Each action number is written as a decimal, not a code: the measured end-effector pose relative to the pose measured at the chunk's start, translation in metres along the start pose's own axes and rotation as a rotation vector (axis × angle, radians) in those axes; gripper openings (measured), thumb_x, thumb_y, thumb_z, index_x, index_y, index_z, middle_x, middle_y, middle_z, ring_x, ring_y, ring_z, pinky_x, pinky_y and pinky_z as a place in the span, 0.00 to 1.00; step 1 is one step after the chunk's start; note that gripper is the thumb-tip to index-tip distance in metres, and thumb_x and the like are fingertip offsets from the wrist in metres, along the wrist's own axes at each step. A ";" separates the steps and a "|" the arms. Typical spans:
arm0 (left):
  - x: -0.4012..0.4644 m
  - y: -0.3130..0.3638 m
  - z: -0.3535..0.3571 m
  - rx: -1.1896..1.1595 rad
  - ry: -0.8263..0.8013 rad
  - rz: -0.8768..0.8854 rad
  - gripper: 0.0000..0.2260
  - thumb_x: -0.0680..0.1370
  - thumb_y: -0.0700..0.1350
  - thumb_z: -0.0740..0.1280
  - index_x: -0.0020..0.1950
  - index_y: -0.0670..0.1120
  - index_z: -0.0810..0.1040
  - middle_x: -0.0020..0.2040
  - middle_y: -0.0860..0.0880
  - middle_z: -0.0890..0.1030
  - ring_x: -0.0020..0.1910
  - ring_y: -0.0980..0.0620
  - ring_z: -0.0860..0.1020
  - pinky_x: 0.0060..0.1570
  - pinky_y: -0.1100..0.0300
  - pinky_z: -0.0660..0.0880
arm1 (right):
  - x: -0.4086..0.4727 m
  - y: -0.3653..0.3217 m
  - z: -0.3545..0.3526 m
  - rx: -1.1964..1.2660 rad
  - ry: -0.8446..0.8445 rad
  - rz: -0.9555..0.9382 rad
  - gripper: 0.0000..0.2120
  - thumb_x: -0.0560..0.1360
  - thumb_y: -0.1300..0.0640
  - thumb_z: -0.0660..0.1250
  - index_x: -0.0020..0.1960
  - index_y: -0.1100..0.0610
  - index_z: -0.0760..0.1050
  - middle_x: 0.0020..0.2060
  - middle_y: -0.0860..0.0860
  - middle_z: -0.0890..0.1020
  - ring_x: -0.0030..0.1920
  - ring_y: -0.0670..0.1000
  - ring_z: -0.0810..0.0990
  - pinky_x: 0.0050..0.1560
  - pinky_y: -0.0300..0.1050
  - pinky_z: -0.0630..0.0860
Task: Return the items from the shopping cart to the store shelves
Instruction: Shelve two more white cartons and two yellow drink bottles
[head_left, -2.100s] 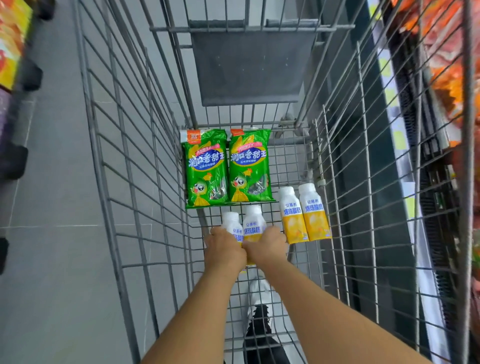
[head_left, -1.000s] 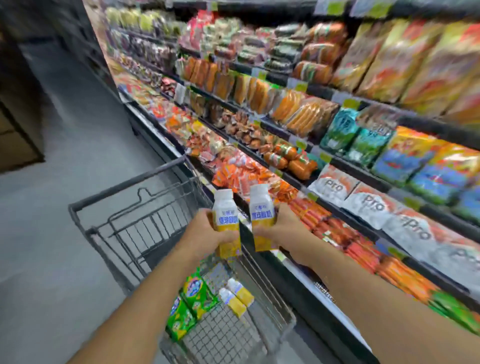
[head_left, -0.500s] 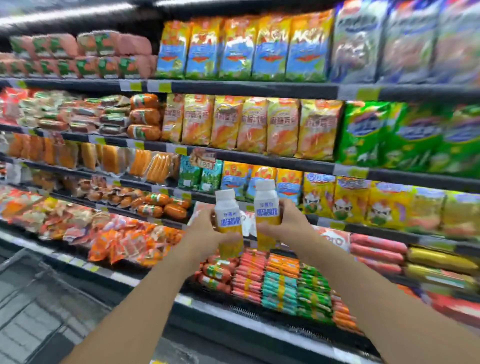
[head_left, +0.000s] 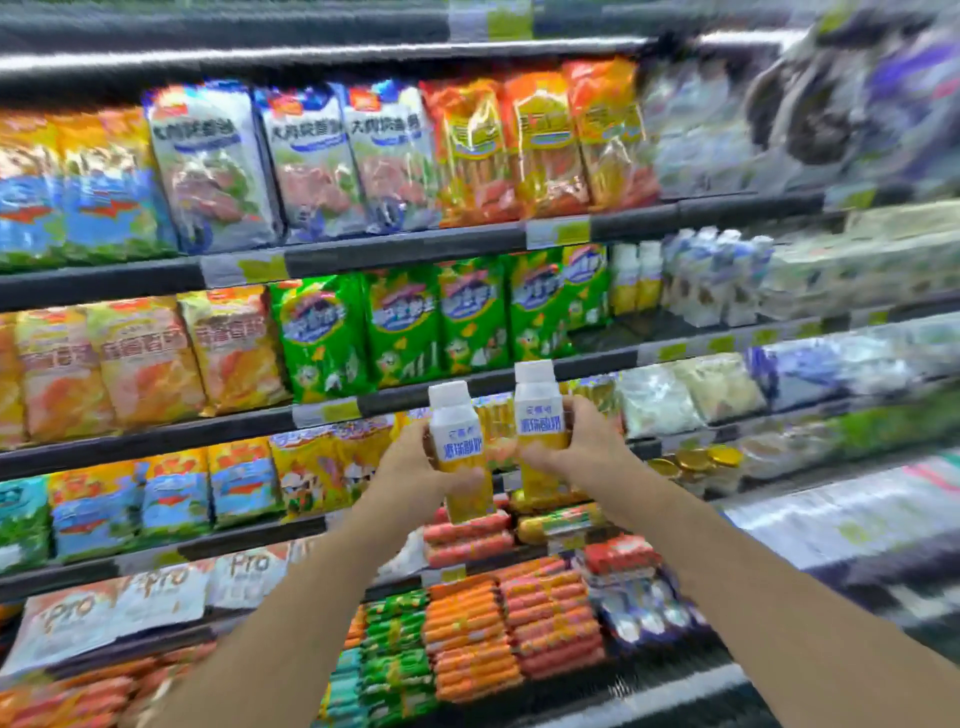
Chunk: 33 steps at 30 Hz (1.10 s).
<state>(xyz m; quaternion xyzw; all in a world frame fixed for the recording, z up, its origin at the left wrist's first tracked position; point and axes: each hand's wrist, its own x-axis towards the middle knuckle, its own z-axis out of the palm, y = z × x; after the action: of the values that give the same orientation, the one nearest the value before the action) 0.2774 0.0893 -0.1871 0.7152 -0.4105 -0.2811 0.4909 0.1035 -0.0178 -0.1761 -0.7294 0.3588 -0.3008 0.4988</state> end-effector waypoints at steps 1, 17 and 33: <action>0.008 0.010 0.019 -0.003 -0.022 0.018 0.23 0.68 0.37 0.79 0.58 0.47 0.75 0.52 0.47 0.83 0.52 0.47 0.81 0.53 0.50 0.79 | 0.003 0.005 -0.019 0.006 0.023 0.011 0.26 0.70 0.58 0.77 0.62 0.55 0.68 0.51 0.50 0.80 0.46 0.48 0.80 0.41 0.41 0.77; 0.119 0.085 0.210 0.021 -0.240 0.149 0.22 0.71 0.39 0.78 0.60 0.49 0.73 0.49 0.53 0.82 0.44 0.60 0.80 0.28 0.73 0.73 | 0.064 0.080 -0.189 0.063 0.247 0.109 0.26 0.71 0.62 0.74 0.65 0.55 0.67 0.53 0.51 0.80 0.48 0.47 0.81 0.34 0.36 0.75; 0.293 0.140 0.260 0.085 -0.096 0.250 0.23 0.69 0.40 0.79 0.58 0.53 0.72 0.49 0.52 0.83 0.48 0.52 0.82 0.50 0.50 0.81 | 0.241 0.074 -0.266 -0.084 0.334 0.020 0.22 0.71 0.61 0.75 0.60 0.54 0.68 0.52 0.51 0.81 0.52 0.51 0.81 0.52 0.53 0.80</action>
<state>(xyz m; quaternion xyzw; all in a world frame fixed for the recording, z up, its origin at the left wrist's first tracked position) 0.1724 -0.3121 -0.1499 0.6643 -0.5311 -0.2341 0.4710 0.0101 -0.3704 -0.1405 -0.6858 0.4563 -0.3973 0.4044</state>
